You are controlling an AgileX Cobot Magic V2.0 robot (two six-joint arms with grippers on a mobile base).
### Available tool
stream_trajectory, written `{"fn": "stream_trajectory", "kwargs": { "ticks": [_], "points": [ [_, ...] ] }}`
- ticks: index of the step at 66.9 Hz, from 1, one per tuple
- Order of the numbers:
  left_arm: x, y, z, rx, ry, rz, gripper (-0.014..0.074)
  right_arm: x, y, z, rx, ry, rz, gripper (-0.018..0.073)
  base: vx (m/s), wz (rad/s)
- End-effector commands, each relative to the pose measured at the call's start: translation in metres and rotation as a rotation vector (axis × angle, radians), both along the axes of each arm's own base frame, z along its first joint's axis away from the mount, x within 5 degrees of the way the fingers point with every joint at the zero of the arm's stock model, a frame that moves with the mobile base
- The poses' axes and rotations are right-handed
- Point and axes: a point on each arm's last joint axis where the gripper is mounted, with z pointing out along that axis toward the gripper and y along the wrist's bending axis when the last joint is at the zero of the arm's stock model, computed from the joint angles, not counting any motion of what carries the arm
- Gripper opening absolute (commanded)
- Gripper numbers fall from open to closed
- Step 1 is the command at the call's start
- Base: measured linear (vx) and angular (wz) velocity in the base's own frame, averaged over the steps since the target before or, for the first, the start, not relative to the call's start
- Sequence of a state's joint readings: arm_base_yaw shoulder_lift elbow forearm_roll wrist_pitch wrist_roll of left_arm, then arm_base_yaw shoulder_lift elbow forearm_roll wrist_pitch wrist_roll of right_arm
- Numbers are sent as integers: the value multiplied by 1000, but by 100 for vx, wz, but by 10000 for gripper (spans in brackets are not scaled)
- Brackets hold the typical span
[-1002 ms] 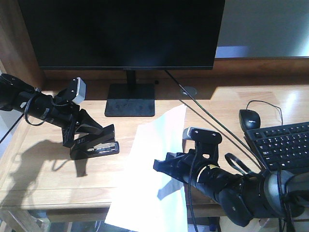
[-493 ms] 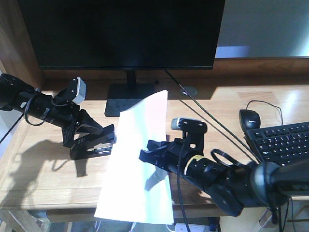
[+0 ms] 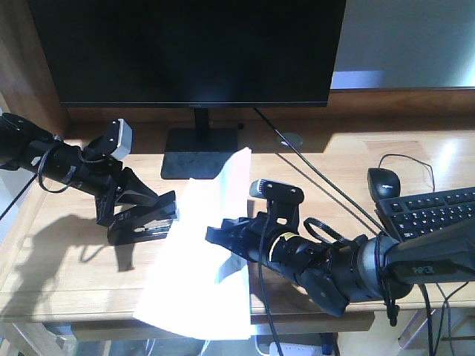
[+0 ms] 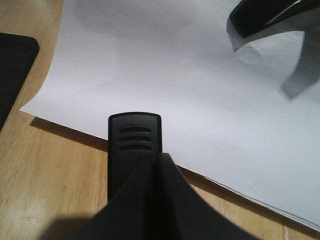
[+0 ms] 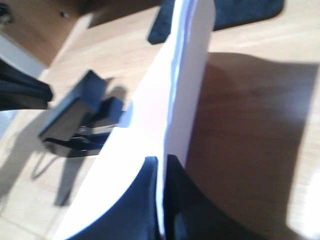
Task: Grab stapler and paper to desk for stapling
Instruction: 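Lay the paper flat on the desk under the stapler jaw with the right gripper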
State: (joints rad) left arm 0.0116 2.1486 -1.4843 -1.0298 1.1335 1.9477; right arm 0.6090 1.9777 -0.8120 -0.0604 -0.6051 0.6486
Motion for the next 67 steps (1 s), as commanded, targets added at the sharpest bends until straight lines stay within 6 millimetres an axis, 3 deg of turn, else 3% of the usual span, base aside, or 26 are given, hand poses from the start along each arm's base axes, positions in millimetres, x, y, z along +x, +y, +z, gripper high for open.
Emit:
{"fn": "stream_trajectory", "kwargs": {
  "ticks": [1,67],
  "points": [
    [0,-5,37,-64,-68,8,-6,6,-2,22,61,-85,-58,-5,0,0],
    [0,-5,37,-64,-68,8,-6,7,-10,18,43,-66,-147,-5,0,0]
  ]
}}
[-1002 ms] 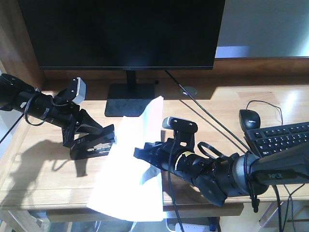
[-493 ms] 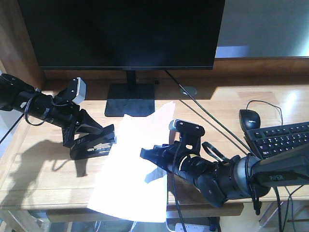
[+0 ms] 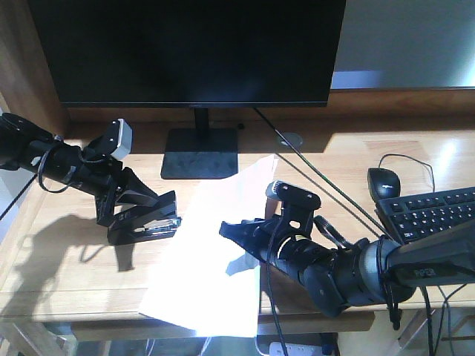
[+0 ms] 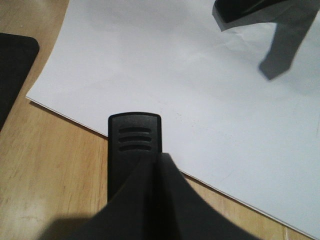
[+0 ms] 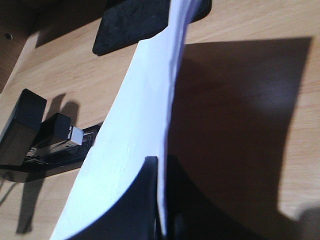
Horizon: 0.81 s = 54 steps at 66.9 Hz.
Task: Grab stapler and paper to desk for stapling
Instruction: 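Lay the paper flat on the desk under the stapler jaw with the right gripper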
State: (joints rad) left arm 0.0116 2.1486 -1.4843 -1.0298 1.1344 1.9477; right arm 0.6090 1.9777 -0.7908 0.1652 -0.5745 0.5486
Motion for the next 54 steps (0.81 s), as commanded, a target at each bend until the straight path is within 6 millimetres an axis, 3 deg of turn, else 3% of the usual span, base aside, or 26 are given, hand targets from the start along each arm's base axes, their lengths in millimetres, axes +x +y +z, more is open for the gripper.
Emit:
{"fn": "stream_trajectory", "kwargs": {
  "ticks": [1,27,54],
  "points": [
    [0,-5,37,-63,-69,9,-6,6,3,25,50,-125,3,-5,0,0],
    [0,-5,37,-63,-69,9,-6,6,9,30,4,-232,108,-2,0,0],
    [0,-5,37,-63,-69,9,-6,40,39,21,64,-212,140,6,0,0]
  ]
}}
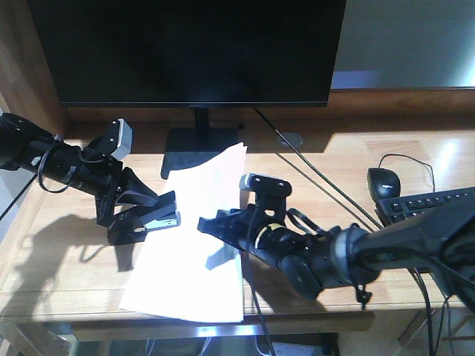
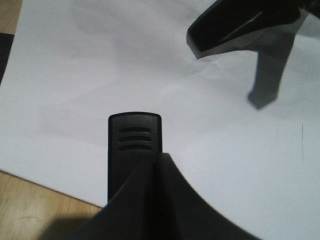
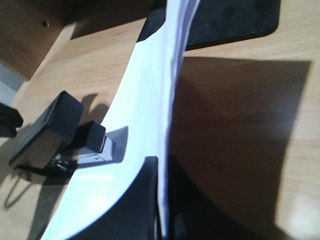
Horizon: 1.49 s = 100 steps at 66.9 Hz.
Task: Grab stapler and paper to desk for stapling
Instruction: 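Lay the paper flat on the desk under the stapler jaw with the right gripper, then open the right gripper and lift it away from the paper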
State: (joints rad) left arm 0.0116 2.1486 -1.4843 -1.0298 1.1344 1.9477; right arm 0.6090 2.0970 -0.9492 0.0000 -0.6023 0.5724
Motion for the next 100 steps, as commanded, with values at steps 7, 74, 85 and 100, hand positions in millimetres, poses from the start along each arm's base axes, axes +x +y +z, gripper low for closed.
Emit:
{"fn": "stream_trajectory", "kwargs": {
  "ticks": [7,74,85,100],
  "points": [
    [0,-5,37,-63,-69,9,-6,17,13,29,82,-123,15,38,0,0],
    [0,-5,37,-63,-69,9,-6,37,-60,78,-196,-36,-110,594,0,0],
    [0,-5,37,-63,-69,9,-6,38,-93,105,-342,-75,-82,574,0,0],
    [0,-5,37,-63,-69,9,-6,24,-121,157,-439,-164,-63,573,0,0]
  ]
}}
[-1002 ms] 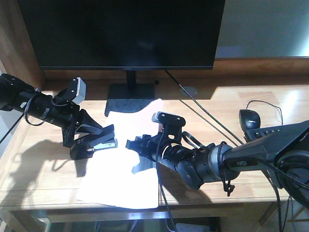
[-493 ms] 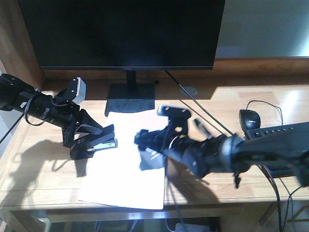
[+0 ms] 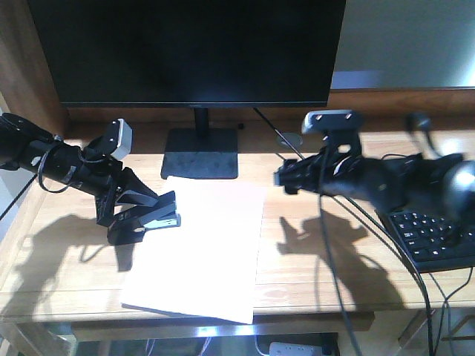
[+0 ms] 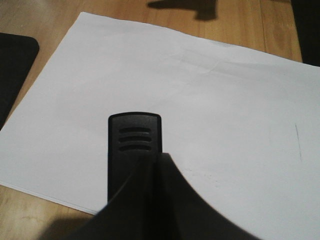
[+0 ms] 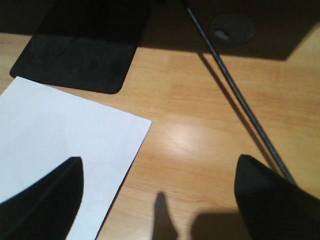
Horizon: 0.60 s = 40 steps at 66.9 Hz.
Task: Grab stapler and paper to desk for stapling
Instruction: 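Open the right gripper and lift it away from the paper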
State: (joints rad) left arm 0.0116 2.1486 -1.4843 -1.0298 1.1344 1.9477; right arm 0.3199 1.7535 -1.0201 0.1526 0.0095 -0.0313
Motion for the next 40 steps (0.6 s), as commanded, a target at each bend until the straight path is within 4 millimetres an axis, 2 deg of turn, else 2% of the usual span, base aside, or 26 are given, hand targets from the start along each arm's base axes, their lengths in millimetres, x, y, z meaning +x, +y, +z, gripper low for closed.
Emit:
{"fn": "stream_trajectory", "kwargs": {
  "ticks": [1,9,20,40],
  "points": [
    [0,-5,37,-63,-69,9,-6,-7,-13,57,-19,-179,17,573,0,0],
    [0,-5,37,-63,-69,9,-6,-21,-23,89,-29,-256,20,573,0,0],
    [0,-5,37,-63,-69,9,-6,-50,-33,136,-70,-378,50,573,0,0],
    [0,-5,37,-63,-69,9,-6,-110,-49,187,-100,-448,75,573,0,0]
  ]
}}
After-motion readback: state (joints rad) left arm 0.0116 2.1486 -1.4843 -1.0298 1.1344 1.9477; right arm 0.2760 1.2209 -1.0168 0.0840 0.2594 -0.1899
